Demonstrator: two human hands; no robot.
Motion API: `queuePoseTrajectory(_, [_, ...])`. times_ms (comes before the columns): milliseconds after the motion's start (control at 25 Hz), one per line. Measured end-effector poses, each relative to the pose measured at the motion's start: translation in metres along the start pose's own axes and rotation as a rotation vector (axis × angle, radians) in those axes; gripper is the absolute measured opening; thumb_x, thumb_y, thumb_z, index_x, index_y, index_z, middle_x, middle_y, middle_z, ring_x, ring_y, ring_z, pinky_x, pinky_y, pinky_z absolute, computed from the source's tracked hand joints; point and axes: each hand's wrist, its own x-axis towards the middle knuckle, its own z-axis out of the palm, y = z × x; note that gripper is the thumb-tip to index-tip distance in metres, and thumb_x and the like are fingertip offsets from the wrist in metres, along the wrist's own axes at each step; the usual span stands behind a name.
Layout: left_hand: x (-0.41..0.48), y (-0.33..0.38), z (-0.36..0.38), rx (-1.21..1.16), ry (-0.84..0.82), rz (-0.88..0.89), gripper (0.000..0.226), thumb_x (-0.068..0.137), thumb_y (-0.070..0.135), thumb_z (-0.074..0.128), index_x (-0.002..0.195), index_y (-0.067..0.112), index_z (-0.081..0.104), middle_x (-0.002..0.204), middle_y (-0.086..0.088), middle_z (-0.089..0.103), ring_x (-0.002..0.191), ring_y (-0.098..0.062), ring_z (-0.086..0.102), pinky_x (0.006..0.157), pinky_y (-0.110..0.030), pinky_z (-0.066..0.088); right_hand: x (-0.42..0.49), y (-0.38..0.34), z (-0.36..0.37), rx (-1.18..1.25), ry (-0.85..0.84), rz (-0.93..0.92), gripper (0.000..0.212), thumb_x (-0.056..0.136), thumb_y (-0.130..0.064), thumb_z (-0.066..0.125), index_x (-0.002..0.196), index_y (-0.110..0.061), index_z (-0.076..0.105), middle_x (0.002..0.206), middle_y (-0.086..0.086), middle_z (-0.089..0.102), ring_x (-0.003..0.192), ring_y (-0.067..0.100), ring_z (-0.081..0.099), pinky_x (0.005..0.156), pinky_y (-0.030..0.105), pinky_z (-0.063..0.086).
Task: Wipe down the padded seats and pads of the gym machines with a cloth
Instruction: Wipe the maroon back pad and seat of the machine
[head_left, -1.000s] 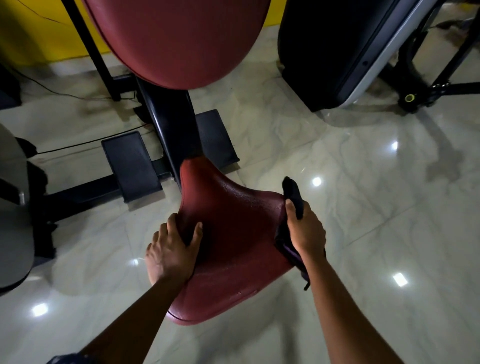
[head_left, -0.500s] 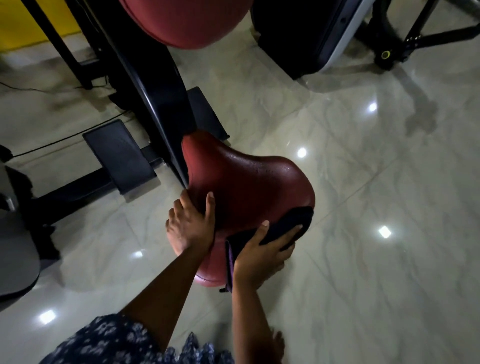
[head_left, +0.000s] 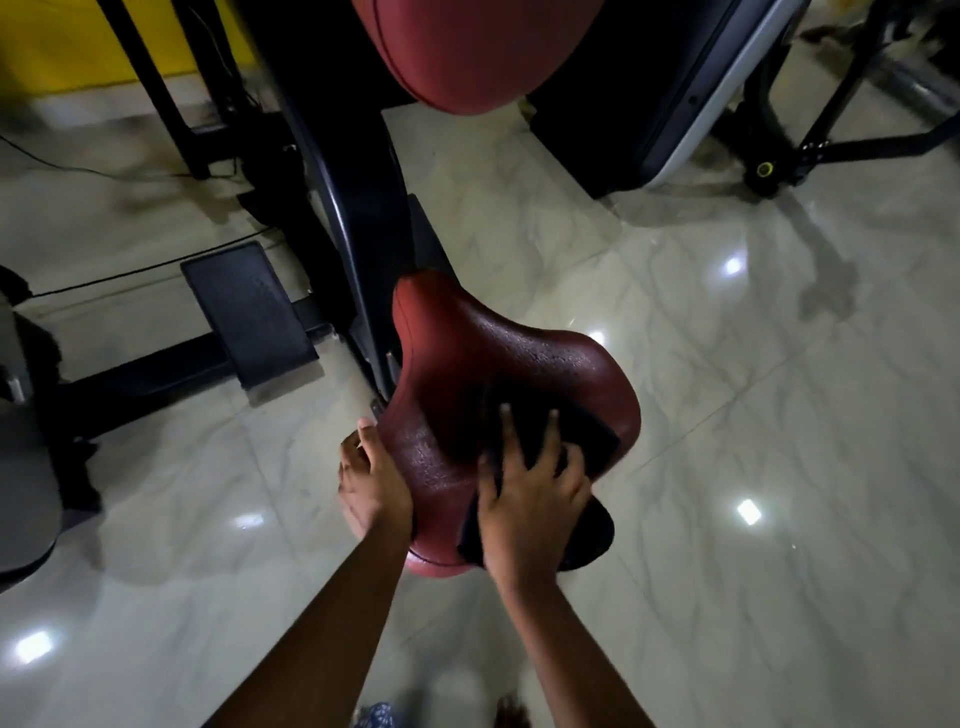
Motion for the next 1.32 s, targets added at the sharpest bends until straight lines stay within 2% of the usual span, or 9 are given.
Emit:
queuePoseTrajectory(160, [0.002,-0.002,0.002,-0.001,0.065,-0.156,0.067,0.092,0.063,0.022,0.131,0.017,0.051,0.132,-0.023,0.053,0.121,-0.039,0.049,0.102,-0.048,0.037,-0.003,-0.017,-0.002,-0.055,-0.088,-0.602,0.061,0.078,-0.055,0.035,0.138,-0.042,0.038,0.146,0.007,0.042,0.119,0.032,0.038,0.091,0.049,0.044])
queuePoseTrajectory(280, [0.0,-0.002,0.003,0.065,0.073,-0.095,0.069,0.091,0.064,0.017,0.128,0.019,0.055,0.128,-0.024,0.055,0.117,-0.041,0.052,0.099,-0.048,0.039,0.058,-0.008,0.01,-0.052,-0.068,-0.773,0.059,0.082,-0.056,0.038,0.139,-0.044,0.035,0.153,0.002,0.029,0.126,0.033,0.038,0.095,0.053,0.04])
queuePoseTrajectory(480, [-0.004,0.002,0.002,0.096,0.088,-0.028,0.066,0.094,0.058,0.016,0.127,0.016,0.055,0.126,-0.023,0.056,0.115,-0.041,0.052,0.095,-0.047,0.039,0.134,-0.027,0.018,0.037,-0.073,-0.466,0.059,0.086,-0.058,0.031,0.141,-0.037,0.034,0.146,0.011,0.039,0.124,0.039,0.043,0.091,0.058,0.042])
queuePoseTrajectory(720, [-0.004,0.003,0.002,0.141,0.088,-0.006,0.065,0.094,0.057,0.017,0.123,0.013,0.056,0.124,-0.023,0.057,0.113,-0.039,0.052,0.093,-0.045,0.039,0.125,-0.005,0.017,0.031,-0.083,-0.651,0.06,0.089,-0.058,0.033,0.144,-0.036,0.03,0.149,0.012,0.036,0.129,0.037,0.041,0.097,0.053,0.04])
queuePoseTrajectory(880, [-0.003,0.002,0.003,0.17,0.102,0.013,0.063,0.095,0.057,0.018,0.121,0.014,0.057,0.12,-0.023,0.058,0.11,-0.039,0.053,0.09,-0.045,0.039,0.17,0.014,0.019,0.001,-0.12,-0.416,0.062,0.086,-0.06,0.027,0.128,-0.023,0.053,0.115,0.008,0.065,0.106,0.033,0.058,0.082,0.044,0.045])
queuePoseTrajectory(1000, [-0.002,0.003,0.004,0.176,0.104,-0.015,0.062,0.095,0.057,0.02,0.123,0.015,0.056,0.121,-0.022,0.058,0.111,-0.039,0.053,0.091,-0.044,0.039,0.149,0.047,0.014,-0.053,-0.096,-0.249,0.062,0.084,-0.06,0.025,0.126,-0.025,0.055,0.125,0.01,0.059,0.114,0.035,0.051,0.085,0.05,0.043])
queuePoseTrajectory(1160, [0.0,0.001,0.005,0.168,0.106,-0.019,0.059,0.096,0.054,0.023,0.119,0.012,0.057,0.118,-0.025,0.059,0.11,-0.04,0.053,0.091,-0.045,0.039,0.073,0.041,0.004,-0.103,-0.04,-0.051,0.057,0.084,-0.052,0.035,0.13,-0.023,0.055,0.13,0.02,0.053,0.107,0.044,0.052,0.084,0.058,0.044])
queuePoseTrajectory(1240, [0.003,-0.002,0.004,0.139,0.06,-0.025,0.054,0.097,0.05,0.026,0.12,0.012,0.057,0.12,-0.024,0.058,0.112,-0.04,0.053,0.093,-0.043,0.039,0.034,0.02,-0.002,-0.103,-0.038,-0.082,0.053,0.082,-0.048,0.044,0.128,-0.023,0.057,0.127,0.019,0.056,0.103,0.042,0.054,0.077,0.054,0.047])
queuePoseTrajectory(1320, [0.002,-0.005,-0.003,0.029,-0.057,0.017,0.047,0.099,0.042,0.031,0.129,0.013,0.052,0.13,-0.019,0.054,0.121,-0.035,0.049,0.1,-0.039,0.036,0.002,0.004,-0.01,-0.103,-0.087,-0.207,0.055,0.072,-0.041,0.066,0.124,-0.025,0.061,0.123,0.015,0.06,0.097,0.038,0.058,0.07,0.046,0.05])
